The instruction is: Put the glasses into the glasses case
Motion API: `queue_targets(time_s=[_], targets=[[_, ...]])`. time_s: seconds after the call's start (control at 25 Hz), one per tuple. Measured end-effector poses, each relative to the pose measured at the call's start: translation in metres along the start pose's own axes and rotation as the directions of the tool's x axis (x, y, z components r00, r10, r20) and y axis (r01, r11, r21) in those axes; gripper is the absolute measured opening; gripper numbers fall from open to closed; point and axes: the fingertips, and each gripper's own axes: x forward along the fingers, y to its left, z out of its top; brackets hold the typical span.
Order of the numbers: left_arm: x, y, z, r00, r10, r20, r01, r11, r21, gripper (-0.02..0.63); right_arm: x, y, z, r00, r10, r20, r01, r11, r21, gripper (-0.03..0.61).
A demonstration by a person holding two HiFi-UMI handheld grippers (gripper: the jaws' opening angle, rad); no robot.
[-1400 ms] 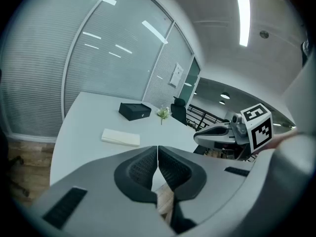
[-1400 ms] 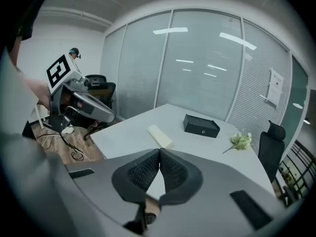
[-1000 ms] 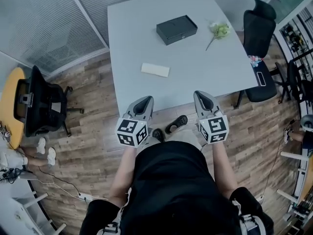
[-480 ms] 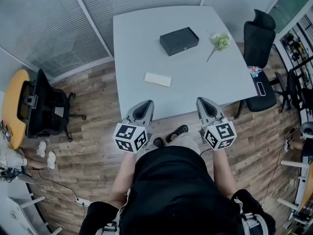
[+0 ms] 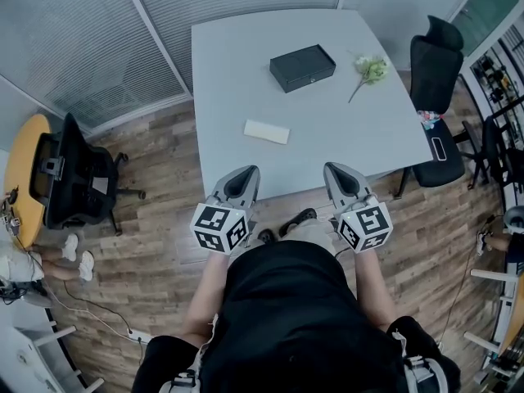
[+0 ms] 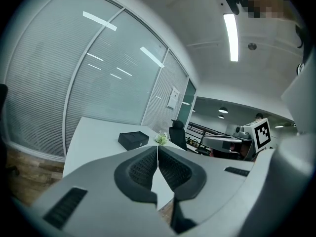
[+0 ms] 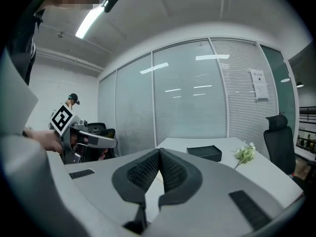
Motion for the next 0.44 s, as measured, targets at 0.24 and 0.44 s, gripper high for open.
queue_targets(time_s=[0.24,0.44], targets=[[-0.0006,-0.0006,-0.0044,1.000,-0.003,-0.003,0.003,1.000,-0.009,0.025,0.0010,0.0043,-0.0046,1.000,0.007,-0.003,-0.007,1.000,-0.002,0.014],[0.0053,-0.0044,-0.0056,1.000,-0.008,-0.005,0.008,1.000,-0.009,0.025,0.0016,0.0012,-0.0071,1.000,0.015,-0.007,-0.015,1.000,-0.013,0.014]])
